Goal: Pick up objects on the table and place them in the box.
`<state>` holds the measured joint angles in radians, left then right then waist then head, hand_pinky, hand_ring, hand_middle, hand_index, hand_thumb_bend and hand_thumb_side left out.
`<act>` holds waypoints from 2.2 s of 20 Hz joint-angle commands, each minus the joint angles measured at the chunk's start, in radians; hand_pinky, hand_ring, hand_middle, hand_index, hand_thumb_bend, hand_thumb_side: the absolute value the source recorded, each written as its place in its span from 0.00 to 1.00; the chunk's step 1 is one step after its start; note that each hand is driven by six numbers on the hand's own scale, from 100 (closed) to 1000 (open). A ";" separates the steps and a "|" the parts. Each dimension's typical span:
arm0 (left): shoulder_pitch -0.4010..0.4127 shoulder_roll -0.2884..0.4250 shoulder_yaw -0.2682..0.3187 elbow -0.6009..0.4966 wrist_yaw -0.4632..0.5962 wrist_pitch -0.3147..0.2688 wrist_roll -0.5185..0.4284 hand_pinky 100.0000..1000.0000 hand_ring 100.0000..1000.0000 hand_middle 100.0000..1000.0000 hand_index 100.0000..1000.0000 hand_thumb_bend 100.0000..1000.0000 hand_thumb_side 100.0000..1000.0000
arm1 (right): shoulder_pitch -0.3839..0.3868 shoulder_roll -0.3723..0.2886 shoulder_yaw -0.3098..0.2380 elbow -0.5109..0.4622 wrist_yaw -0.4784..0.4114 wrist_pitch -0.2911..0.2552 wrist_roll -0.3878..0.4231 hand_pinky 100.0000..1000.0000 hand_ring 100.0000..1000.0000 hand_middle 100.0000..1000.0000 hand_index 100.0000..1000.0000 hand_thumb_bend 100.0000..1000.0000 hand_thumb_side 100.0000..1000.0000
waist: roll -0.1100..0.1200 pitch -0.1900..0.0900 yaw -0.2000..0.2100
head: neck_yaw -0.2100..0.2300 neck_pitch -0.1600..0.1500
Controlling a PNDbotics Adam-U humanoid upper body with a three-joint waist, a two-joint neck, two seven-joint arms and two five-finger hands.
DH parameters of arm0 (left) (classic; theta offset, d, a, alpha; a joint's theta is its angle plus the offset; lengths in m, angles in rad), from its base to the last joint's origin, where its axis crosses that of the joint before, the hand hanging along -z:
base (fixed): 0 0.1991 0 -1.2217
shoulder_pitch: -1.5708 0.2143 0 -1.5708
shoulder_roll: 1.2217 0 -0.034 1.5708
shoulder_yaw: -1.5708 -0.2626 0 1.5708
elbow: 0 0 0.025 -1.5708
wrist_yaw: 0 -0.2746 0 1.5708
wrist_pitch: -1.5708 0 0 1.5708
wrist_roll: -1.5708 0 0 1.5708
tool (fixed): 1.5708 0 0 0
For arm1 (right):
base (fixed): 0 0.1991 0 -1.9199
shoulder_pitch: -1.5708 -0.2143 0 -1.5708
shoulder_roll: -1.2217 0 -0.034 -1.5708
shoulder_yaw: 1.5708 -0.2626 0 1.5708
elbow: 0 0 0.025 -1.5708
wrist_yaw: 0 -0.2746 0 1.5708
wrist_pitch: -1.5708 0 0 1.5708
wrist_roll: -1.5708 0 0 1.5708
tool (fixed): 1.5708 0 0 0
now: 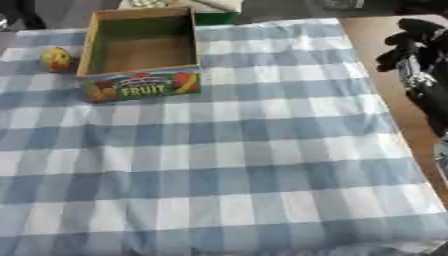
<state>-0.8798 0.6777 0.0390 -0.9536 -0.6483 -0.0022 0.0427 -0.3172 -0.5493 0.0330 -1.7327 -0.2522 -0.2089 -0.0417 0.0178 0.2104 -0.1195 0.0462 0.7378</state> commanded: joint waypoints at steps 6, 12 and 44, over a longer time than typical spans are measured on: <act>-0.163 -0.008 0.034 0.284 -0.368 -0.019 -0.027 0.70 0.66 0.70 0.79 0.67 0.15 | -0.028 -0.019 0.008 -0.018 -0.004 -0.001 0.019 0.53 0.55 0.60 0.80 0.00 0.35 | 0.003 0.001 -0.037 | 0.025 -0.015; -0.199 -0.024 0.055 0.358 -0.468 0.002 -0.024 0.70 0.67 0.71 0.78 0.63 0.14 | -0.035 -0.015 0.013 -0.016 -0.006 -0.001 0.027 0.53 0.55 0.59 0.80 0.00 0.36 | 0.003 0.016 -0.065 | 0.037 -0.019; -0.138 -0.029 0.067 0.397 -0.449 0.162 0.038 0.40 0.15 0.08 0.25 0.16 0.00 | -0.030 0.003 0.010 -0.002 -0.007 -0.006 0.038 0.53 0.55 0.59 0.80 0.00 0.37 | -0.007 0.029 -0.084 | 0.045 -0.010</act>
<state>-1.0030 0.6239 0.0967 -0.5326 -1.1010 0.1543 0.0516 -0.3411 -0.5327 0.0555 -1.7288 -0.2535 -0.2141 -0.0045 0.0137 0.2619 -0.2029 0.0909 0.7210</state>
